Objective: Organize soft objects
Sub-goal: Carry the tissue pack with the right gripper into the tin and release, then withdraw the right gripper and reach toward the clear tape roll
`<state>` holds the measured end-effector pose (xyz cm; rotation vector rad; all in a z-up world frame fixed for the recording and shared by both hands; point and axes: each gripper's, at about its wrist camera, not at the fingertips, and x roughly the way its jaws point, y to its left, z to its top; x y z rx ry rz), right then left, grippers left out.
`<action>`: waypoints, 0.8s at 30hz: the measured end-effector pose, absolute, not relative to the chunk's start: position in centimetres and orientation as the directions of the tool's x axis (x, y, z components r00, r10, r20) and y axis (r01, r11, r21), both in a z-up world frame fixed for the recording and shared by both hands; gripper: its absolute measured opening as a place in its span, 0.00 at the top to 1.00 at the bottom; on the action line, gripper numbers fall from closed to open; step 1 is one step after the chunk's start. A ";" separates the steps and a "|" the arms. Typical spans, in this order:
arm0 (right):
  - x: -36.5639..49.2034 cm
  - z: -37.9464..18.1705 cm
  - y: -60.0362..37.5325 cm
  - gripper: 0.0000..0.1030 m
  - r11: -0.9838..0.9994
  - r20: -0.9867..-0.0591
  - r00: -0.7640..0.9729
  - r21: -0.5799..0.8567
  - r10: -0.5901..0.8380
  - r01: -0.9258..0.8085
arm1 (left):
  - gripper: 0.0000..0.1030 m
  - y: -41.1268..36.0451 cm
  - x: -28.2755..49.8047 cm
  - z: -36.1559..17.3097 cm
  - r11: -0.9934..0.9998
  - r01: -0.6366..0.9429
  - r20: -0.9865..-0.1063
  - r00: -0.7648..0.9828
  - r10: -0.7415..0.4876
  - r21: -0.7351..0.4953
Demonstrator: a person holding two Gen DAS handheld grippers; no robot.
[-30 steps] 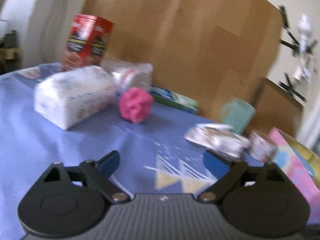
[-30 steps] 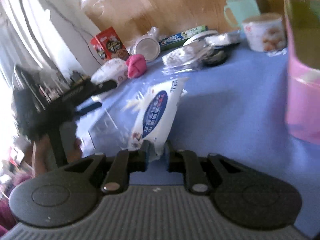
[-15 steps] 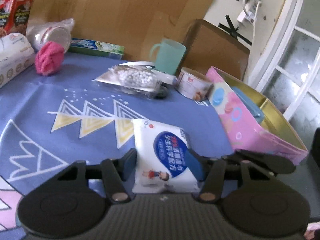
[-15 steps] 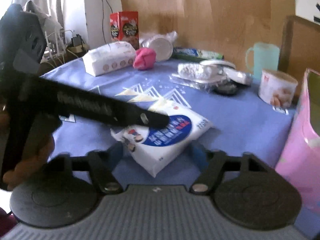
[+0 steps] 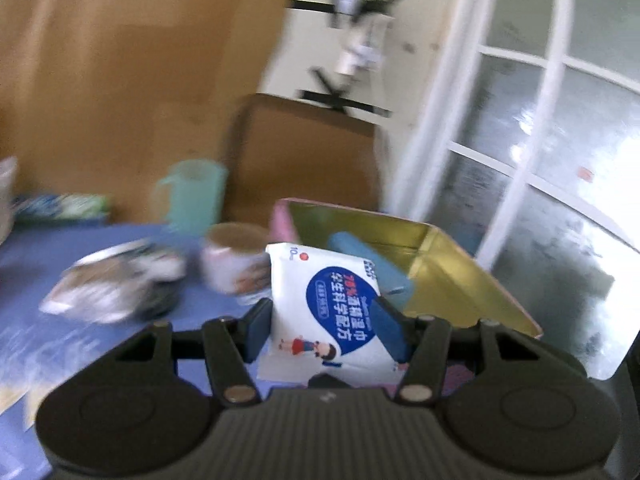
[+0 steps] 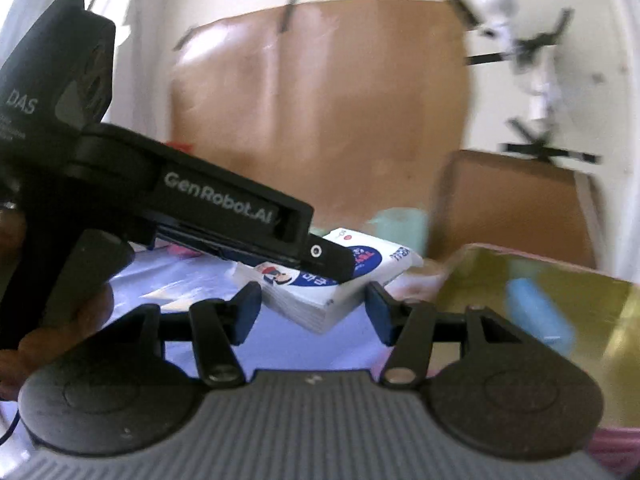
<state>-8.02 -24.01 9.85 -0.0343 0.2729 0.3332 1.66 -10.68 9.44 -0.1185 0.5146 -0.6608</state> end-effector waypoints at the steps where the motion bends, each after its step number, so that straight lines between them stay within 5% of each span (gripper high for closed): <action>1: -7.9 9.9 -24.9 0.42 0.954 -0.269 0.917 0.018 0.294 -0.300 | 0.48 -12.4 1.9 9.5 0.776 0.581 -0.419 0.658 -0.626 -0.247; 11: -7.3 8.3 -32.4 0.42 1.000 -0.290 0.957 0.009 0.019 -0.017 | 0.46 -25.2 3.3 8.8 0.672 0.710 -0.468 0.530 -0.707 -0.211; 14: -7.3 7.5 -34.5 0.41 0.998 -0.321 0.945 0.002 -0.062 0.066 | 0.29 -28.4 3.3 8.0 0.646 0.741 -0.497 0.496 -0.712 -0.186; 16: -6.9 6.9 -36.0 0.41 0.991 -0.348 0.929 0.006 -0.123 0.133 | 0.29 -29.8 3.1 7.4 0.654 0.740 -0.519 0.503 -0.692 -0.155; 24: -7.7 6.8 -37.4 0.41 0.985 -0.330 0.939 0.100 -0.101 0.141 | 0.29 -27.4 2.2 7.9 0.689 0.712 -0.502 0.549 -0.668 -0.139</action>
